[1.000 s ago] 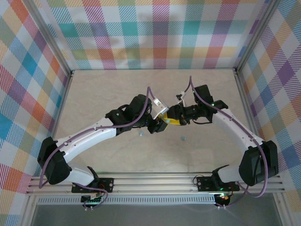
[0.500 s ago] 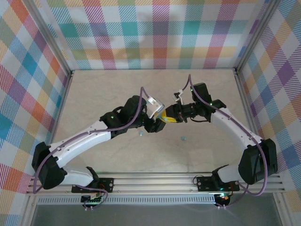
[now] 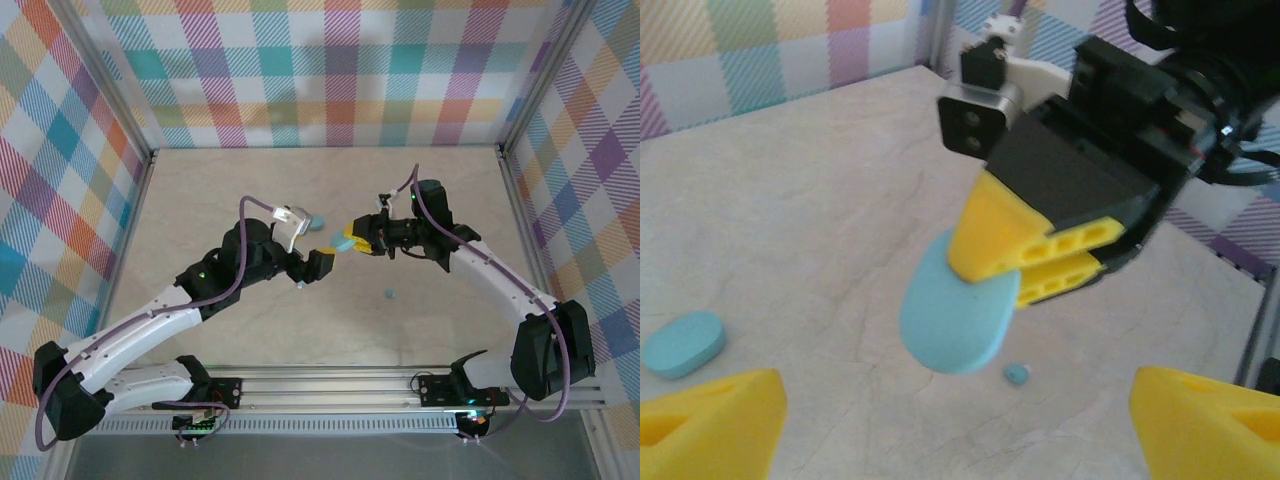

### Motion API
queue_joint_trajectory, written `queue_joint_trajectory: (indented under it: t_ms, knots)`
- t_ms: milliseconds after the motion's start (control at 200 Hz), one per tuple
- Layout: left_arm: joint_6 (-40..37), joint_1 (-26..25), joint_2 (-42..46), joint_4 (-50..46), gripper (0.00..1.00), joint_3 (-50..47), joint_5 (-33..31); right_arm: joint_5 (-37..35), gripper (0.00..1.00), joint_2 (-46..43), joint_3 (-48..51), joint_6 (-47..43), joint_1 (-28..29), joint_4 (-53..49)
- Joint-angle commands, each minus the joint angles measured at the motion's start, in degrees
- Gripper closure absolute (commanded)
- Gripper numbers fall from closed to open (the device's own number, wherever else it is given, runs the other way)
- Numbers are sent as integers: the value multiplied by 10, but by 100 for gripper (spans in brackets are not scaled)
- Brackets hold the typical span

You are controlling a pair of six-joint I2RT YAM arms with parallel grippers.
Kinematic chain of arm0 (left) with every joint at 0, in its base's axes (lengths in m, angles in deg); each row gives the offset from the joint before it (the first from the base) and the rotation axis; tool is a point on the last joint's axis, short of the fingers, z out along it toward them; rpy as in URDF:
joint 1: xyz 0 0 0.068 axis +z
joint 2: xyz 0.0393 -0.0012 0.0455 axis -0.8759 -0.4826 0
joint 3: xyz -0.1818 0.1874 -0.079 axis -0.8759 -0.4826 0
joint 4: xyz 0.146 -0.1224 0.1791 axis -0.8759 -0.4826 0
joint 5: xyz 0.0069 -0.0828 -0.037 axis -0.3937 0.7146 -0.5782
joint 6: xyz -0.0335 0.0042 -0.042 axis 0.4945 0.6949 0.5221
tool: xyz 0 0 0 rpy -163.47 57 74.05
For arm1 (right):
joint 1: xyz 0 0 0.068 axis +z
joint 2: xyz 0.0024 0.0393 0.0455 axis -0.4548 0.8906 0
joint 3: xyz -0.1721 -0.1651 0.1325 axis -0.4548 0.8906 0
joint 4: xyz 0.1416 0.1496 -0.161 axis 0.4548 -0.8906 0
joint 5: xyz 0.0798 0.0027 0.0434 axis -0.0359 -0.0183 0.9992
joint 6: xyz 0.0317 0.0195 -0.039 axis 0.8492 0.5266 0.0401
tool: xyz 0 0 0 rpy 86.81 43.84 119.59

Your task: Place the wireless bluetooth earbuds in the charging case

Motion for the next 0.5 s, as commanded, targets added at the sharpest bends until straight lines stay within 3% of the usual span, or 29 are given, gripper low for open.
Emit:
queue_joint_trajectory:
  t_ms: [0, 80, 290, 495]
  knots:
    - [-37, 6, 23, 99, 12, -49, 60, -12, 82, -8, 10, 58, 0, 57]
    - [-59, 5, 23, 164, 12, -82, 75, -25, 82, -13, 29, 86, 0, 91]
    - [-58, 9, -7, 153, 15, -56, 81, -54, 83, -10, 47, 153, 0, 155]
    - [-29, 18, -70, 184, 21, -37, 44, -72, 83, -14, 43, 138, -1, 126]
